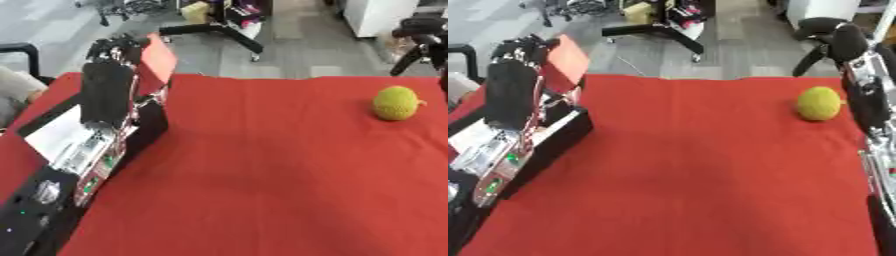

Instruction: Pick up the objects with one hand, pass them to the other hand, and then place them into the box on the other side of the table.

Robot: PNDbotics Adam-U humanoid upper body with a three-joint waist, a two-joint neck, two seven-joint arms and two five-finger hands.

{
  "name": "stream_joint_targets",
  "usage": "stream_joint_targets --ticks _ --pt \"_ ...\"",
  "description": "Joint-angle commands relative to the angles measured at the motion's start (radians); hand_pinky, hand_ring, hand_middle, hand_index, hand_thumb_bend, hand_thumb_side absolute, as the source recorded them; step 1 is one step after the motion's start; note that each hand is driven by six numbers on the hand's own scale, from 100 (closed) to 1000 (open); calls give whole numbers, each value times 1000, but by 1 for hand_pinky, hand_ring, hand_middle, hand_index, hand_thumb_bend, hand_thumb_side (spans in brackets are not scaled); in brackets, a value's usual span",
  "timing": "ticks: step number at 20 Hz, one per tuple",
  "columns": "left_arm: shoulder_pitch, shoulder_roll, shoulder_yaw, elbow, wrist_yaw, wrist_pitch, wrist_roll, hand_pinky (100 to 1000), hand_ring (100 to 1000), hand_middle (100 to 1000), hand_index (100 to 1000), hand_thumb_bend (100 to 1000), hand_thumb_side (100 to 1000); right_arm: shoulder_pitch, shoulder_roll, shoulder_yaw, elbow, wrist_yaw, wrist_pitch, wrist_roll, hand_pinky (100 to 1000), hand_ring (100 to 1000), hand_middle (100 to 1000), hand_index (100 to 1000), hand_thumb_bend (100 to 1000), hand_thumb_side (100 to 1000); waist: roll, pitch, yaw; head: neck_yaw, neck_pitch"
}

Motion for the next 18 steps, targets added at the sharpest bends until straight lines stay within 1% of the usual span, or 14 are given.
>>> stream_joint_targets --ticks 1,2,3,4,5,7,8,9,11,13,15,16,17,18 --pt "-26 84 11 72 37 54 -49 730 607 577 691 374 162 -13 -12 3 -7 7 -7 6 1000 453 696 784 715 1000 -2 -19 -2 -5 1" --pt "-32 89 5 99 52 70 -66 742 634 610 726 385 216 -12 -12 4 -6 7 -7 8 1000 452 695 783 712 1000 -2 -19 -4 -8 0" --pt "-36 91 1 125 67 86 -82 745 641 618 734 390 232 -11 -11 5 -5 7 -8 10 1000 451 695 783 711 1000 -3 -19 -5 -12 -1" --pt "-41 92 -4 152 81 103 -99 762 681 666 788 466 377 -11 -11 6 -5 6 -9 13 1000 451 694 783 708 1000 -3 -19 -7 -15 -3" --pt "-42 90 -10 180 97 120 -116 780 711 710 838 509 521 -11 -11 7 -4 5 -10 15 1000 450 694 783 706 1000 -4 -19 -9 -18 -5" --pt "-48 81 -17 239 132 156 -152 815 762 775 913 728 739 -11 -11 9 -4 3 -12 20 1000 450 694 783 704 1000 -4 -20 -12 -21 -8" --pt "-54 77 -18 267 149 173 -169 824 778 796 929 790 788 -11 -11 9 -4 2 -12 22 1000 449 693 783 703 1000 -4 -20 -13 -22 -10" --pt "-61 74 -18 293 164 188 -185 840 803 827 951 891 859 -11 -11 9 -3 2 -13 23 1000 449 693 783 701 1000 -4 -20 -14 -23 -12" --pt "-81 70 -7 348 174 212 -219 852 819 847 963 948 895 -10 -11 8 -2 1 -13 24 1000 447 691 783 697 1000 -4 -21 -14 -24 -14" --pt "-104 67 11 400 157 212 -251 855 821 852 964 959 912 -9 -11 7 -1 0 -12 24 1000 447 690 783 695 1000 -3 -22 -14 -26 -16" --pt "-129 64 37 432 129 190 -283 851 812 840 952 909 876 -9 -12 4 0 0 -11 24 1000 445 688 782 692 1000 -2 -23 -12 -31 -18" --pt "-136 64 51 423 112 175 -300 847 802 828 942 862 843 -8 -12 2 1 1 -11 24 1000 443 686 782 689 1000 -2 -23 -10 -34 -20" --pt "-139 62 63 405 96 159 -314 846 797 822 937 845 819 -8 -14 0 4 3 -12 26 1000 443 686 782 687 1000 -2 -24 -8 -38 -21" --pt "-141 58 73 383 82 144 -316 842 786 807 923 796 782 -8 -17 -2 9 7 -13 29 1000 442 687 784 685 1000 -2 -24 -6 -42 -22"
